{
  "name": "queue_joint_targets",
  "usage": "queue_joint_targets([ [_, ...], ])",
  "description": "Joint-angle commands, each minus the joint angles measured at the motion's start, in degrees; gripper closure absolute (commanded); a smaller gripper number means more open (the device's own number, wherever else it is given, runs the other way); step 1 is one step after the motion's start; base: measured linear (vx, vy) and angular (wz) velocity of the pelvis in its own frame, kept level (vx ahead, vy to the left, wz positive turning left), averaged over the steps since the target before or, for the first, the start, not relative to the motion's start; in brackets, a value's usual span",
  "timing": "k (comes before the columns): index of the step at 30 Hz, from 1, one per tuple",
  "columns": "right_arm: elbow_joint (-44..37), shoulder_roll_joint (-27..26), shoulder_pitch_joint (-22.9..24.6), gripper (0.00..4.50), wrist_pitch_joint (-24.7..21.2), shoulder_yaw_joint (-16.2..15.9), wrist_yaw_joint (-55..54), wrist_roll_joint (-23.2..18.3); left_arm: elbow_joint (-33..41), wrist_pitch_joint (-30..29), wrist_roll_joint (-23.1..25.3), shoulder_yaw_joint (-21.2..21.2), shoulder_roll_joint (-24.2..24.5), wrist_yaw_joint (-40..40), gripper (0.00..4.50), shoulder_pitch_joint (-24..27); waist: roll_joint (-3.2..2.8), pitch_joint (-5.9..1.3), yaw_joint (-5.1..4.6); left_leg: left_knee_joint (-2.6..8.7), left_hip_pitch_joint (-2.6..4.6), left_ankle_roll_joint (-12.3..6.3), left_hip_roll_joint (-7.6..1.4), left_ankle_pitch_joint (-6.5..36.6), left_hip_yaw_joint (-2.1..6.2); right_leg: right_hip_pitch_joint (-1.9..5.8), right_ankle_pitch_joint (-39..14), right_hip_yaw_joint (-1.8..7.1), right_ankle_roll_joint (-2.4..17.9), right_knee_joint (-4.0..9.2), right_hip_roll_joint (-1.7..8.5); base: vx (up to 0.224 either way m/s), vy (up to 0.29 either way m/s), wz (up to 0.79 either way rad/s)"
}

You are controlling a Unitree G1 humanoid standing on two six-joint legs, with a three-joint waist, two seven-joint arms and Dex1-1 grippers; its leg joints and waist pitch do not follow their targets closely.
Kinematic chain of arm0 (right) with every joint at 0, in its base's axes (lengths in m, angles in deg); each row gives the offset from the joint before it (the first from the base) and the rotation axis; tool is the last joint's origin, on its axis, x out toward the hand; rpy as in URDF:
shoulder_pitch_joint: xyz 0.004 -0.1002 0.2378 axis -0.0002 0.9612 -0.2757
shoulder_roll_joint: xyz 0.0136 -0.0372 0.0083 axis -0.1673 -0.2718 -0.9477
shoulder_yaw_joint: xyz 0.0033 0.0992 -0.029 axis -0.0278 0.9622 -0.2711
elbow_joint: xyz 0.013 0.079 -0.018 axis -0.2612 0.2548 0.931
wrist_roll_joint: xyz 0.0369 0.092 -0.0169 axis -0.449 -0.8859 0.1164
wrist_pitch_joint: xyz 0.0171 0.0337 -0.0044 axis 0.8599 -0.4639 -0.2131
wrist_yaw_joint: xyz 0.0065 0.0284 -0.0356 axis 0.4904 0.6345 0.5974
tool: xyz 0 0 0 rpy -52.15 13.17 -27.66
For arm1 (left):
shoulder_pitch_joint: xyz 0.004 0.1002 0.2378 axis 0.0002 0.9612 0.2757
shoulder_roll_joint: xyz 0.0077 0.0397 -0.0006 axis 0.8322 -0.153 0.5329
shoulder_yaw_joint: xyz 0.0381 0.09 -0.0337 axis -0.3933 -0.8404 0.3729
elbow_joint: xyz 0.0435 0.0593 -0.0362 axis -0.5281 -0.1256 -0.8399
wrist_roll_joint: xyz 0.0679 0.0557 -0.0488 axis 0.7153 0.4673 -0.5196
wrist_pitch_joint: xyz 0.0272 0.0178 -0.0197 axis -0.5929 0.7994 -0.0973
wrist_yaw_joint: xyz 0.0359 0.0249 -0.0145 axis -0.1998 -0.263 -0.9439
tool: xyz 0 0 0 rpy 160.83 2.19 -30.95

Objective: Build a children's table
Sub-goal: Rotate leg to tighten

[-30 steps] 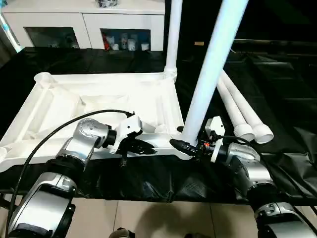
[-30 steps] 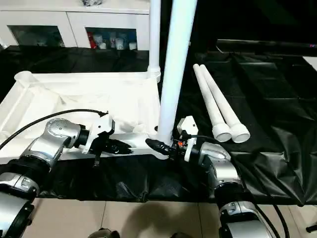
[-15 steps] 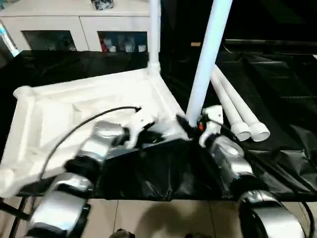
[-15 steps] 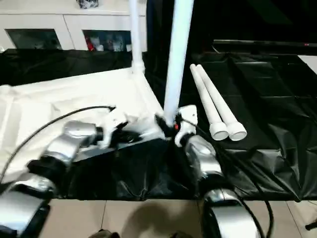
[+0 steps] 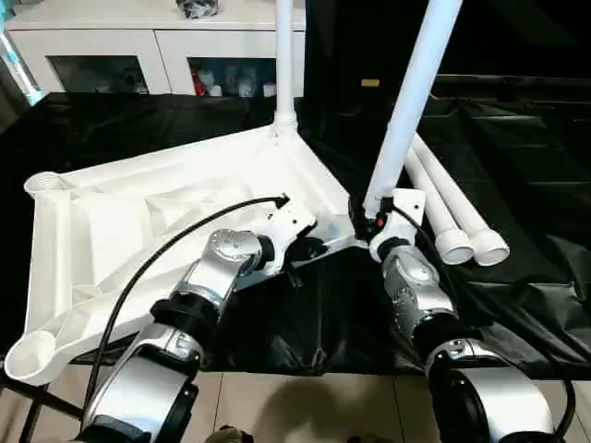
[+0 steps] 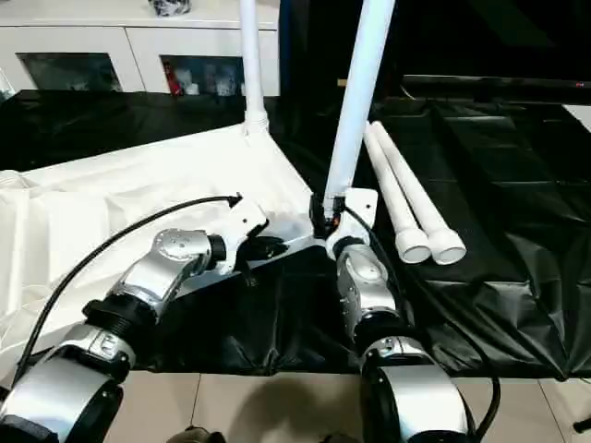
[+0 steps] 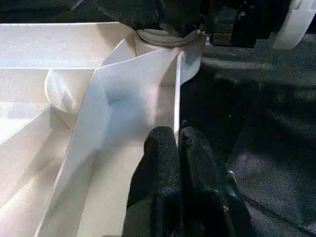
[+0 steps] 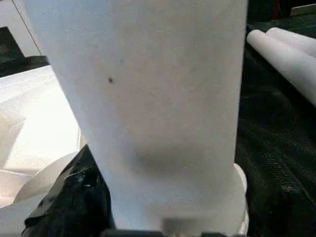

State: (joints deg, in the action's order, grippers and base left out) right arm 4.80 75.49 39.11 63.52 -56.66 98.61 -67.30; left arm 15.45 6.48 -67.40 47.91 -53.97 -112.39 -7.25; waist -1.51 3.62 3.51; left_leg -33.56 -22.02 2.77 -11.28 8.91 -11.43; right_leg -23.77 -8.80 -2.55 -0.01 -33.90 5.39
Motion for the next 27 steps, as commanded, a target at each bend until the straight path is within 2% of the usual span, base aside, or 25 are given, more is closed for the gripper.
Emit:
queue_joint_targets([
  [1,3.74,-2.73,1.11,1.71,-1.26,-1.31,0.29,1.48,3.15,1.55,-1.3,1.0,-1.06,1.9,4.5,-0.8,-0.01,-3.98,-0.26,4.69,1.49,0.13,-1.34,25.61,1.17,1.56,-24.87,1.18,10.18,5.17,2.51,0.0,0.0,0.0],
  [2,3.84,-2.63,0.95,1.71,-0.68,-1.31,0.28,1.72,3.22,1.67,-1.32,1.06,-0.96,1.86,4.5,-0.71,0.08,-4.0,-0.3,4.68,1.44,0.16,-1.34,25.5,1.16,1.56,-24.86,1.21,10.19,5.15,2.53,0.0,0.0,0.0],
  [3,3.84,-2.62,0.77,1.36,-0.35,-0.91,0.84,1.37,3.21,1.98,-1.35,1.1,-0.81,1.67,4.5,-0.64,0.06,-4.03,-0.29,4.69,1.44,0.1,-1.33,25.37,1.16,1.59,-24.75,1.23,10.19,5.14,2.54,0.0,0.0,0.0],
  [4,3.91,-2.46,0.57,1.36,0.21,-0.58,0.63,1.37,3.21,2.36,-1.45,1.07,-0.61,1.28,4.5,-0.53,0.17,-3.99,-0.32,4.68,1.4,0.02,-1.34,25.27,1.13,1.58,-24.72,1.24,10.18,5.17,2.54,0.0,0.0,0.0],
  [5,3.7,-2.2,0.33,1.13,0.93,-0.02,1.97,0.82,3.24,2.77,-1.65,1.18,-0.15,0.72,4.5,-0.32,0.1,-4.01,-0.33,4.69,1.32,-0.12,-1.34,25.06,1.14,1.61,-24.57,1.25,10.18,5.14,2.56,0.0,0.0,0.0],
  [8,3.39,-1.49,0.12,0.95,1.79,0.27,3.37,0.63,3.21,3.68,-1.89,1.19,0.54,-0.22,4.5,0.04,0.22,-4.12,-0.43,4.64,1.14,-0.53,-1.34,24.09,1.08,1.73,-23.15,1.3,10.57,4.94,2.52,0.0,0.0,0.0],
  [9,3.01,-0.61,0.21,0.91,2.43,0.07,4.51,0.82,3.16,4.96,-2.02,0.95,1.47,-1.85,4.5,0.52,0.44,-4.11,-0.59,4.63,1.0,-0.73,-1.32,23.79,1.04,1.81,-23.05,1.3,10.62,4.95,2.5,0.0,0.0,0.0],
  [10,2.96,-0.51,0.22,0.83,2.51,0.04,4.65,0.84,3.16,5.12,-2.04,0.92,1.58,-2.05,4.5,0.58,0.27,-4.12,-0.55,4.63,1.02,-0.96,-1.4,23.37,1.02,1.77,-22.91,1.32,10.73,4.95,2.56,0.0,0.0,0.0],
  [12,2.11,0.66,0.68,0.61,2.96,-0.28,6.96,0.84,3.14,6.31,-2.04,0.76,2.73,-3.48,4.5,1.13,0.45,-4.11,-0.65,4.58,1.02,-1.18,-1.4,22.86,0.94,1.81,-22.47,1.36,10.88,4.86,2.5,0.0,0.0,0.0],
  [13,1.76,1.43,1.01,0.54,3.13,-0.42,8.32,0.87,3.36,6.56,-2.16,0.71,3.27,-4.31,4.5,1.46,0.73,-4.15,-0.71,4.52,1.03,-1.43,-1.42,21.98,0.82,1.85,-21.77,1.37,11.12,4.84,2.47,0.0,0.0,0.0],
  [14,1.19,2.27,1.47,0.48,3.32,-0.62,9.98,0.9,3.62,6.73,-2.33,0.79,3.88,-5.07,4.5,1.78,0.56,-4.17,-0.6,4.49,1.0,-1.7,-1.44,21.29,0.85,1.98,-21.5,1.4,11.41,4.78,2.61,0.0,0.0,0.0],
  [15,0.74,3.09,1.92,0.48,3.58,-0.77,11.5,1.0,3.74,7.01,-2.46,0.75,4.37,-5.89,4.5,2.01,0.92,-4.17,-0.68,4.44,0.91,-1.97,-1.45,20.79,0.73,2.04,-21.28,1.42,11.41,4.83,2.58,0.0,0.0,0.0],
  [16,0.21,3.83,2.38,0.48,3.66,-0.94,13.25,1.02,3.84,7.3,-2.59,0.69,4.88,-6.83,4.5,2.22,0.76,-4.25,-0.5,4.35,0.94,-2.34,-1.5,19.72,0.72,2.1,-20.47,1.46,11.76,4.67,2.63,0.0,0.0,0.0],
  [21,-3.63,7.83,4.88,0.48,3.66,-2.7,24.21,1.21,4.17,9.01,-3.16,0.09,7.44,-11.71,4.5,3.09,0.83,-4.35,-0.46,4.2,0.71,-3.68,-1.67,16.52,0.51,2.34,-15.96,1.42,13.23,4.0,2.36,0.0,0.0,0.0],
  [22,-3.78,7.99,4.95,0.48,3.61,-2.75,24.68,1.17,4.16,9.1,-3.17,0.05,7.55,-11.89,4.5,3.11,0.8,-4.41,-0.34,4.13,0.86,-3.91,-1.66,16.62,0.45,2.34,-15.6,1.38,13.36,3.97,2.28,0.0,0.0,0.0],
  [23,-5.44,9.72,5.61,0.48,2.72,-3.57,29.66,0.83,3.78,10.0,-3.52,-0.21,8.58,-14.32,4.5,3.17,0.93,-4.45,-0.31,4.02,0.76,-4.22,-1.7,15.81,0.37,2.44,-14.38,1.39,13.74,3.74,2.23,0.0,0.0,0.0],
  [27,-7.55,11.94,6.21,0.48,0.91,-5.0,36.12,0.61,3.42,10.98,-4.17,-0.49,9.85,-18.23,4.5,3.07,0.88,-4.44,0.17,3.83,0.77,-4.95,-1.84,15.15,0.2,2.51,-13.99,1.3,14.48,3.61,2.24,0.0,0.0,0.0],
])
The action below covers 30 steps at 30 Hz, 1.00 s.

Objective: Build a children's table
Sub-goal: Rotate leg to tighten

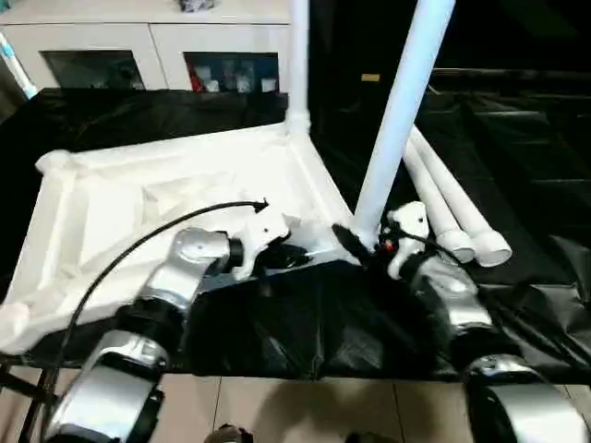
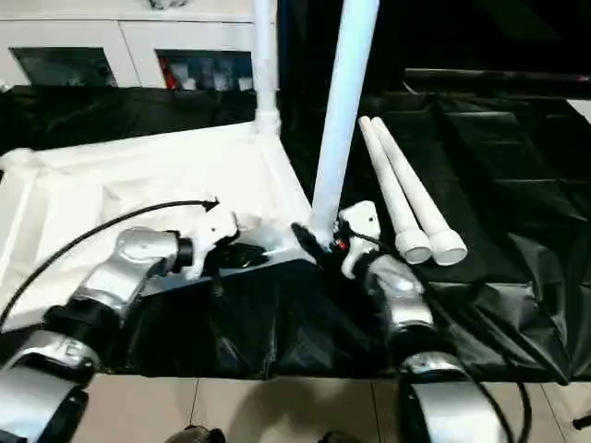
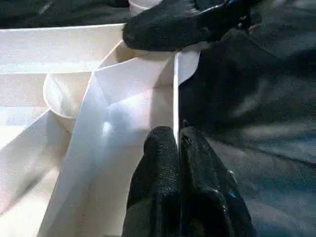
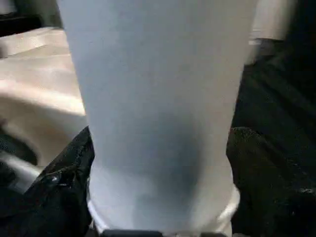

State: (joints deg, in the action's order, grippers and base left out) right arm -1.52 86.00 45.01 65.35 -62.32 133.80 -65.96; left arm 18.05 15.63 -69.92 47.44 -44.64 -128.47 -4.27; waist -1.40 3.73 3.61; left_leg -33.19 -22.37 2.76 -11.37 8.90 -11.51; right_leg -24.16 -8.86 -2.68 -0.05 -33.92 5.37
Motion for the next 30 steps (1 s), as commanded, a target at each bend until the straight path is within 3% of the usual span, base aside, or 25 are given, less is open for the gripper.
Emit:
queue_joint_targets([
  [1,-1.78,2.02,0.42,0.48,-1.65,0.2,2.8,-0.76,0.71,1.99,-1.71,-0.18,0.86,-3.17,4.5,0.02,0.76,-4.51,0.04,3.51,1.08,-4.76,-1.81,15.15,0.33,2.85,-14.04,1.44,14.56,3.56,2.3,0.0,0.0,0.0],
  [10,-8.8,7.96,1.04,0.48,-9.36,-6.31,24.13,-0.4,-1.08,3.66,-1.76,-3.23,4.16,-15.56,4.5,-1.3,1.2,-4.47,0.17,3.38,1.09,-4.81,-1.72,15.22,0.36,2.99,-14.74,1.46,14.76,3.54,2.27,0.0,0.0,0.0],
  [14,-9.92,8.7,1.03,0.83,-10.72,-8.65,28.29,0.52,-2.19,4.41,-1.24,-3.81,4.8,-17.21,4.5,-2.09,1.05,-4.3,0.29,3.54,1.37,-3.58,-1.91,17.04,0.44,2.71,-17.43,1.51,14.61,3.73,2.38,0.0,0.0,0.0],
  [21,-11.4,8.46,1.23,1.5,-12.28,-9.49,29.95,0.66,-3.4,5.06,-1.04,-3.84,5.13,-18.02,4.5,-2.74,1.3,-4.29,0.42,3.65,1.45,-2.62,-1.99,17.6,0.55,2.65,-18.68,1.58,14.01,3.73,2.52,0.0,0.0,0.0],
  [26,-12.97,7.94,2.55,1.67,-13.91,-9.77,29.91,0.04,-4.13,4.74,-1.44,-3.47,5.0,-17.57,4.5,-2.79,1.42,-4.4,0.57,3.53,1.38,-2.96,-1.98,16.11,0.48,2.73,-16.69,1.57,14.32,3.51,2.51,0.0,0.0,0.0],
  [30,-13.47,5.69,3.79,1.69,-16.02,-7.94,23.49,-0.69,-5.06,3.11,-0.14,-2.66,3.17,-9.61,4.5,-3.22,1.42,-4.26,0.72,3.58,1.52,-2.53,-2.02,16.97,0.44,2.54,-18.33,1.65,13.8,3.69,2.56,0.0,0.0,0.0],
])
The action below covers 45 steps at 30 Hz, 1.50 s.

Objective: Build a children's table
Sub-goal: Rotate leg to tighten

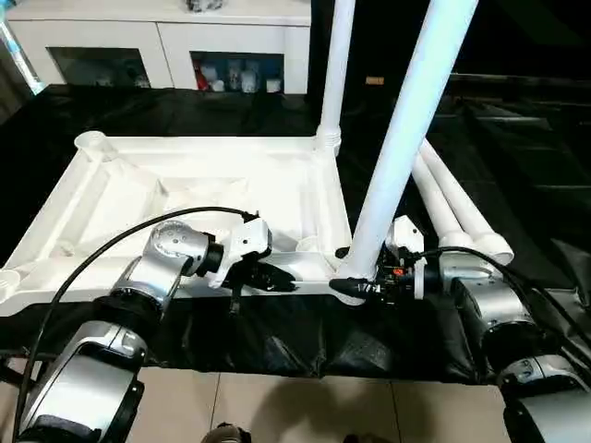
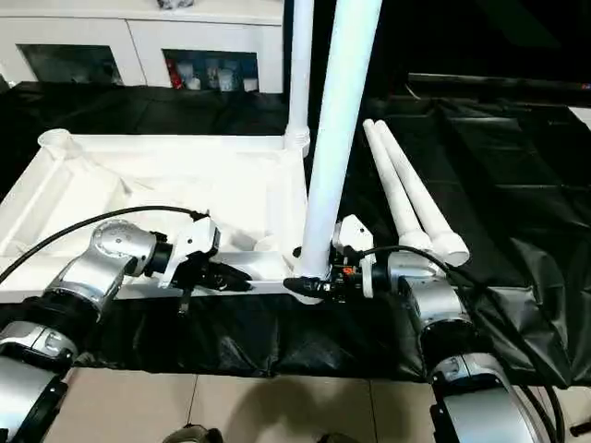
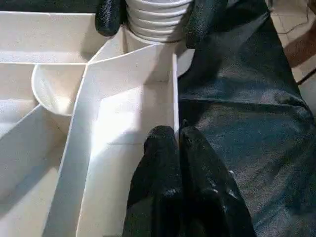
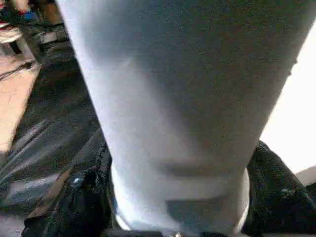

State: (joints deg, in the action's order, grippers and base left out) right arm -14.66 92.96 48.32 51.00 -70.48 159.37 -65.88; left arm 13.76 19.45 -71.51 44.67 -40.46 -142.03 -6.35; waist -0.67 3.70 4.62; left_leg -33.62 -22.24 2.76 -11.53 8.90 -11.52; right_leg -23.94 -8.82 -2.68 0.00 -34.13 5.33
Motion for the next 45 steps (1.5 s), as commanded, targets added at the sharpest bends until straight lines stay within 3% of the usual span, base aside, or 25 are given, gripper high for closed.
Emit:
queue_joint_targets([
  [1,0.04,-1.97,0.5,1.7,-2.09,0.78,-4.58,-0.66,-1.09,-1.12,1.65,0.35,-1.64,5.9,4.5,-1.39,0.78,-3.98,-0.3,4.18,1.64,-1.47,-1.83,18.91,0.56,2.12,-22.16,1.63,12.75,4.34,2.65,0.0,0.0,0.0],
  [2,1.12,-2.9,0.34,1.7,-0.99,1.32,-9.1,0.32,-1.19,-2.32,1.61,0.81,-2.58,8.13,4.5,-1.64,1.02,-3.96,-0.45,4.28,1.59,-0.71,-1.77,19.67,0.72,2.13,-24.54,1.63,11.82,4.52,2.8,0.0,0.0,0.0],
  [4,4.03,-5.4,-0.5,1.71,0.21,2.9,-20.81,2.14,-1.21,-4.4,2.03,1.5,-4.85,13.44,4.5,-2.27,0.78,-3.94,-0.64,4.37,1.91,0.32,-1.67,20.68,0.89,1.75,-26.53,1.67,11.07,4.81,2.91,0.0,0.0,0.0],
  [6,6.13,-7.49,-1.23,1.71,0.37,4.07,-30.7,3.51,-0.82,-6.28,2.6,1.68,-6.85,17.36,4.5,-2.7,1.07,-3.8,-1.59,4.47,1.98,1.66,-1.49,22.92,1.21,1.53,-30.11,1.46,9.6,5.23,2.87,0.0,0.0,0.0],
  [8,7.62,-9.58,-1.8,1.72,-0.06,5.02,-37.67,3.84,-0.62,-8.31,2.76,2.12,-8.91,21.05,4.5,-3.13,1.05,-3.85,-2.26,4.43,1.97,1.43,-1.35,23.92,1.3,1.46,-30.58,1.43,8.85,5.53,2.76,0.0,0.0,0.0],
  [10,7.94,-10.49,-1.92,1.72,-0.42,5.28,-39.76,3.85,-0.55,-9.02,2.74,2.22,-9.73,22.23,4.5,-3.26,1.15,-3.89,-2.37,4.33,2.11,1.08,-1.27,24.52,1.22,1.28,-30.61,1.43,8.65,5.77,2.66,0.0,0.0,0.0],
  [12,8.57,-12.9,-2.25,1.72,-0.69,5.46,-44.53,4.52,-0.69,-9.5,3.17,1.88,-11.56,24.82,4.5,-3.48,1.11,-3.99,-2.5,4.39,1.8,0.5,-1.18,24.02,1.26,1.43,-29.21,1.55,8.57,5.72,2.6,0.0,0.0,0.0],
  [16,8.8,-15.92,-2.72,1.72,2.05,5.75,-46.51,4.57,-1.32,-8.78,3.24,1.69,-12.89,25.81,4.5,-3.53,0.84,-4.07,-2.64,4.48,1.71,0.21,-1.15,24.19,1.2,1.49,-26.9,1.52,9.08,5.54,2.4,0.0,0.0,0.0],
  [17,8.81,-16.07,-2.87,1.16,2.36,6.05,-45.96,4.09,-1.2,-8.48,3.21,1.79,-12.69,25.41,4.5,-3.43,0.88,-4.09,-2.7,4.46,1.65,-0.04,-1.11,24.56,1.18,1.58,-26.49,1.55,9.29,5.53,2.41,0.0,0.0,0.0],
  [22,6.9,-13.01,-2.52,0.81,2.98,4.96,-37.69,3.31,0.19,-7.58,1.91,1.92,-10.14,19.91,4.5,-2.43,0.96,-4.14,-2.74,4.45,1.47,-0.51,-1.1,24.53,1.21,1.8,-26.14,1.53,9.43,5.51,2.45,0.0,0.0,0.0],
  [25,5.55,-10.9,-2.14,0.52,2.66,4.24,-32.62,2.64,1.1,-6.46,1.42,1.44,-8.72,16.56,4.5,-1.74,1.03,-4.31,-2.85,4.41,1.03,-1.47,-1.24,22.12,1.08,2.25,-21.48,1.69,10.97,4.91,2.44,0.0,0.0,0.0],
  [28,2.96,-8.08,-1.3,0.52,0.89,2.94,-23.14,1.21,2.26,-5.6,0.91,0.77,-6.87,12.28,4.5,-0.93,1.07,-4.45,-2.72,4.23,1.01,-2.51,-1.39,19.6,0.85,2.48,-17.02,1.75,12.68,4.46,2.39,0.0,0.0,0.0],
  [29,1.15,-5.98,-0.77,0.52,-0.43,1.85,-16.21,0.29,2.8,-5.01,0.68,0.34,-5.49,9.34,4.5,-0.57,1.0,-4.56,-2.15,3.99,0.99,-3.74,-1.38,17.31,0.63,2.94,-14.2,1.51,13.72,4.11,2.11,0.0,0.0,0.0],
  [32,-0.7,-3.82,-0.33,0.52,-1.81,0.48,-9.76,-0.24,2.87,-4.11,0.73,-0.19,-4.05,6.24,4.5,-0.48,0.88,-4.67,-1.86,3.85,0.91,-4.39,-1.63,15.16,0.46,2.98,-11.26,1.43,14.97,3.59,2.16,0.0,0.0,0.0],
  [36,-2.39,0.52,-0.57,0.52,-4.24,-2.8,1.7,0.13,2.26,-2.28,0.46,-1.36,-0.87,-1.3,4.5,-0.76,0.91,-4.35,-1.14,4.01,1.22,-3.63,-1.85,17.28,0.39,2.72,-15.03,1.44,14.83,3.92,2.3,0.0,0.0,0.0],
  [37,-2.49,1.12,-0.67,0.78,-4.61,-3.32,3.39,0.27,2.19,-2.23,0.34,-1.43,-0.45,-2.56,4.5,-0.86,0.95,-4.27,-1.08,4.11,1.36,-3.07,-1.89,18.34,0.42,2.58,-16.62,1.44,14.55,4.07,2.35,0.0,0.0,0.0],
  [41,-2.86,2.25,-0.93,1.03,-5.3,-4.92,6.73,1.03,1.68,-1.61,0.62,-1.86,0.46,-4.71,4.5,-1.32,0.92,-4.17,-0.98,4.36,1.65,-1.2,-2.02,20.48,0.63,2.29,-19.78,1.53,13.84,4.16,2.48,0.0,0.0,0.0],
  [45,-3.69,2.38,-0.81,1.27,-5.84,-5.38,7.96,0.85,1.07,-1.12,0.62,-2.1,0.99,-5.8,4.5,-1.7,0.92,-4.21,-0.91,4.37,1.61,-0.89,-1.97,20.42,0.66,2.31,-19.95,1.61,13.53,4.19,2.58,0.0,0.0,0.0],
])
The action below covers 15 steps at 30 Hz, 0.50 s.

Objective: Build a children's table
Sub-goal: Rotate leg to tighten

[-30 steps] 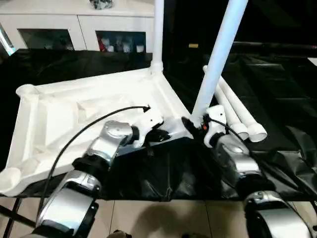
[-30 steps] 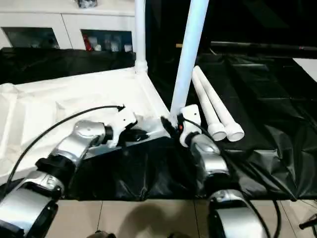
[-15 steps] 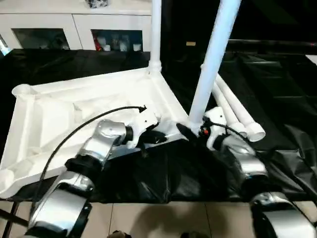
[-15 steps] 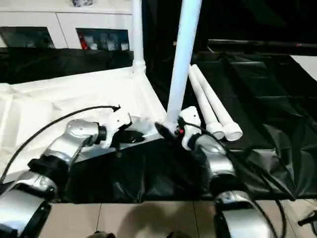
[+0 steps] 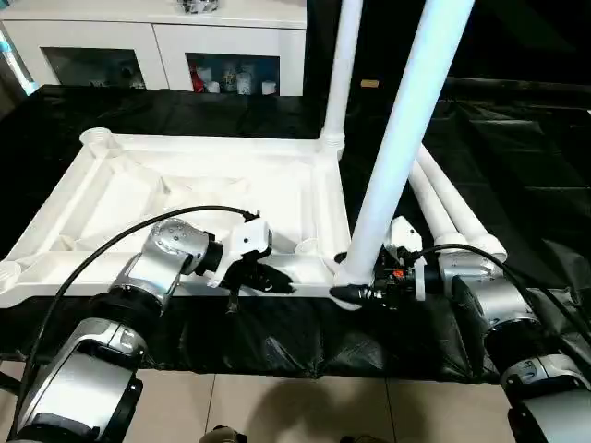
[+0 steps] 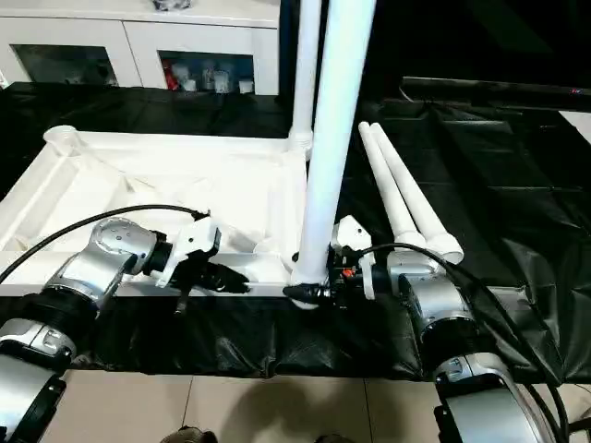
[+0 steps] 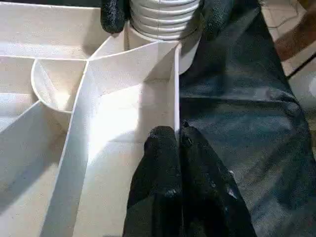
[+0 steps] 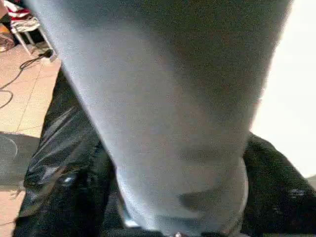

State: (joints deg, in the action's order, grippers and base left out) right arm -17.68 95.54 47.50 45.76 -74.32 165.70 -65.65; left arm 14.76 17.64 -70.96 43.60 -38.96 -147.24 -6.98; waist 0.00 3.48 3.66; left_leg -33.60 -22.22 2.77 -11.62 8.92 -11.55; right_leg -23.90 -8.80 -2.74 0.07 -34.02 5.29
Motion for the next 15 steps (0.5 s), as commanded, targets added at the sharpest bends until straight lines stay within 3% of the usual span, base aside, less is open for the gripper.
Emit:
queue_joint_targets([
  [1,-0.78,-0.36,0.03,1.35,-0.72,-1.44,1.57,0.42,-0.08,0.82,0.09,-1.02,-0.47,-0.58,4.5,-1.15,0.28,-4.0,0.06,4.32,1.57,-0.91,-1.85,20.25,0.66,2.27,-19.89,1.66,13.46,4.11,2.62,0.0,0.0,0.0],
  [7,-2.64,-1.91,1.98,1.68,-2.13,-1.23,-1.16,-0.02,-1.27,-0.15,0.16,0.27,-1.23,2.66,4.5,-1.71,0.27,-4.13,0.23,4.21,1.51,-1.34,-1.84,18.61,0.59,2.38,-17.64,1.66,13.83,3.84,2.58,0.0,0.0,0.0],
  [9,-0.82,-3.94,1.77,1.72,-1.39,0.67,-8.45,0.55,-2.17,-2.11,0.52,1.66,-2.65,8.42,4.5,-2.32,0.35,-3.95,0.13,4.29,1.52,-0.66,-1.77,19.55,0.65,2.22,-19.75,1.61,13.47,4.01,2.64,0.0,0.0,0.0],
  [11,1.55,-5.79,1.02,1.73,-0.66,2.36,-16.57,1.68,-3.08,-4.03,0.71,2.99,-4.22,13.93,4.5,-3.16,0.48,-3.69,-0.37,4.29,2.0,0.72,-1.55,22.81,0.98,1.77,-26.61,1.53,11.55,4.78,2.85,0.0,0.0,0.0],
  [15,7.16,-10.19,-1.25,1.75,0.05,6.53,-34.13,2.2,-3.33,-7.31,1.22,4.58,-7.87,23.69,4.5,-4.36,0.58,-3.53,-1.4,4.31,2.02,2.03,-1.27,24.37,1.43,1.42,-32.49,1.3,8.92,5.43,2.95,0.0,0.0,0.0],
])
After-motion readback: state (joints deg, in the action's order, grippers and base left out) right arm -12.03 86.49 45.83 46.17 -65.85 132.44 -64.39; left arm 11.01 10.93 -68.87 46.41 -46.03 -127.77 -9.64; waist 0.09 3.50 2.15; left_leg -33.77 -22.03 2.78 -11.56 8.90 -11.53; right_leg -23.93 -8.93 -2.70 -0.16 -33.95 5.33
